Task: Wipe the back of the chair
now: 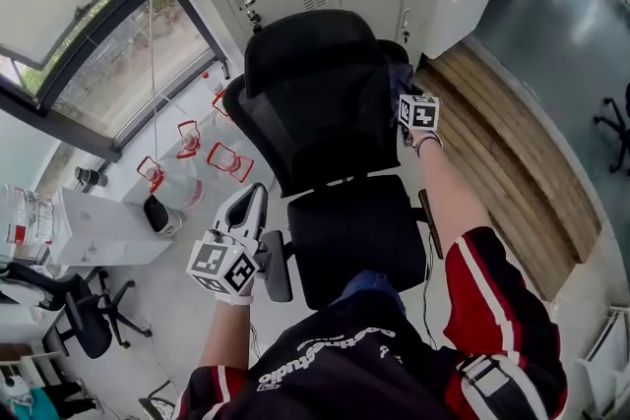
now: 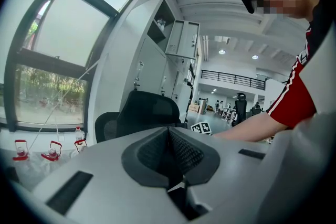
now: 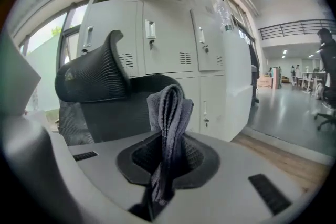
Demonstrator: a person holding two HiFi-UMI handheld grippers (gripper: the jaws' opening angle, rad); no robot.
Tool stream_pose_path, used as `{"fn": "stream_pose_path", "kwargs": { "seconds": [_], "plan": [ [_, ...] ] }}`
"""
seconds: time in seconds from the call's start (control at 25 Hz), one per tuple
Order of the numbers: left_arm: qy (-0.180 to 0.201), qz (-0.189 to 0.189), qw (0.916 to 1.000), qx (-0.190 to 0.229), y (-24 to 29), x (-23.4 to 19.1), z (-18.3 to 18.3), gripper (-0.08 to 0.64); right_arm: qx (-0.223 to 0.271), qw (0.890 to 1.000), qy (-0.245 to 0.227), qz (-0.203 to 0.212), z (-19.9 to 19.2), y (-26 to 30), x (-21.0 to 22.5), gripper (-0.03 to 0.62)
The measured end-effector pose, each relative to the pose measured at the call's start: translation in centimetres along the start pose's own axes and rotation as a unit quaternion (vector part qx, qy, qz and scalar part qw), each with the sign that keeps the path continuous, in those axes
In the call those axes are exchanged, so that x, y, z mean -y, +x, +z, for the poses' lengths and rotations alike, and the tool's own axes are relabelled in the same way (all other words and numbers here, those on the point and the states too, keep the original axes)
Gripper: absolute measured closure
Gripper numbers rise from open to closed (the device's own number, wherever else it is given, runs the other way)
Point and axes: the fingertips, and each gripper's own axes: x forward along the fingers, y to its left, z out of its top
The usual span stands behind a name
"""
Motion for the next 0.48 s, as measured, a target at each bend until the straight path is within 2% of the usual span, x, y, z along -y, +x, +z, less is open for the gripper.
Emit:
{"fn": "stream_pose_path", "kwargs": {
  "seconds": [0.16, 0.24, 0.48],
  "plan": [
    [0.001, 0.005, 1.0000, 0.002, -0.2, 0.0, -0.4, 0.535, -0.007, 0.997, 0.025, -0.079, -1.0, -2.2, 6.0, 0.531],
    [0.000, 0.009, 0.9999, 0.005, -0.6, 0.1, -0.3, 0.535, -0.012, 0.995, 0.037, -0.097, -1.8, -3.4, 7.2, 0.531],
    [-0.004, 0.022, 0.9995, 0.023, -2.3, 0.3, 0.7, 0.535, -0.022, 0.998, 0.002, -0.060, -2.5, -4.6, 3.3, 0.532]
  ]
}}
